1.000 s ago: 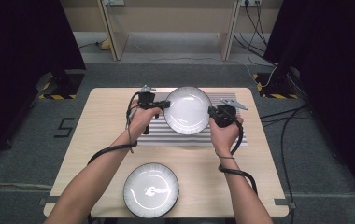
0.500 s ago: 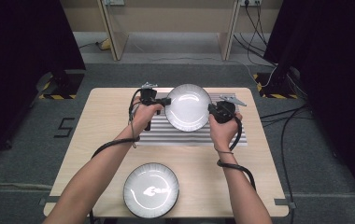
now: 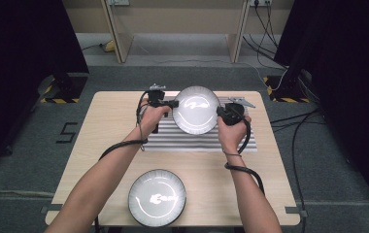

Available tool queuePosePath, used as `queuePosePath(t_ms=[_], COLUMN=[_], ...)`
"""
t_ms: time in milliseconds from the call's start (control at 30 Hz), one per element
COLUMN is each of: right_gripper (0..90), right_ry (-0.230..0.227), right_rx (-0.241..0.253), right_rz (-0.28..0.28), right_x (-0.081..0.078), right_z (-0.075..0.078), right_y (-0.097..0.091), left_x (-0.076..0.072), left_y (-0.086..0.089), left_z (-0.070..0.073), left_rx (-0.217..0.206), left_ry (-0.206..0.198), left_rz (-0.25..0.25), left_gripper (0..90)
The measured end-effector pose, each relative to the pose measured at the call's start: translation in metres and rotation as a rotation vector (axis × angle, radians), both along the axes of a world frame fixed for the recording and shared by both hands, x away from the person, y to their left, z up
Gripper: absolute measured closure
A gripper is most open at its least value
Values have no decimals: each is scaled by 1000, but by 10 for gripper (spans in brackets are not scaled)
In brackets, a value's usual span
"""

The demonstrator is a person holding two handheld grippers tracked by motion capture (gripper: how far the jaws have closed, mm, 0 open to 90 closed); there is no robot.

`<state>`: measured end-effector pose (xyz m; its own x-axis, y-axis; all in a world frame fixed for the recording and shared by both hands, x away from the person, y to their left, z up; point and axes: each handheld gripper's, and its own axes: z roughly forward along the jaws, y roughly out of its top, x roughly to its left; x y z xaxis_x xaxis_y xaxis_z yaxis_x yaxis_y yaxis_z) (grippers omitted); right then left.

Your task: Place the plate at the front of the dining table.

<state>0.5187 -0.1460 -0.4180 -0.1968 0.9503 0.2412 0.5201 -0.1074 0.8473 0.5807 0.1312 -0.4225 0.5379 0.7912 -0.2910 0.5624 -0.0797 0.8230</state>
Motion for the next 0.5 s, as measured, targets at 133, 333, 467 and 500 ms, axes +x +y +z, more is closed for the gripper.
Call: queuePosePath(t_ms=[133,333,467,500], right_gripper=[859,859,858,858], right_ry=[6,23,35,38], right_rx=[1,0,7,9], right_rz=[-4,-4,-5,-4], right_x=[3,8,11,12], right_z=[-3,-9,-12,-13], right_y=[-1,0,1,1], left_x=[4,8,10,10], left_y=[-1,0,0,0], left_z=[-4,-9,-12,-13], left_rx=[1,1,3,4], left_ry=[8,26,33,36], left_rz=[1,5,12,14], left_gripper=[829,829,830,830])
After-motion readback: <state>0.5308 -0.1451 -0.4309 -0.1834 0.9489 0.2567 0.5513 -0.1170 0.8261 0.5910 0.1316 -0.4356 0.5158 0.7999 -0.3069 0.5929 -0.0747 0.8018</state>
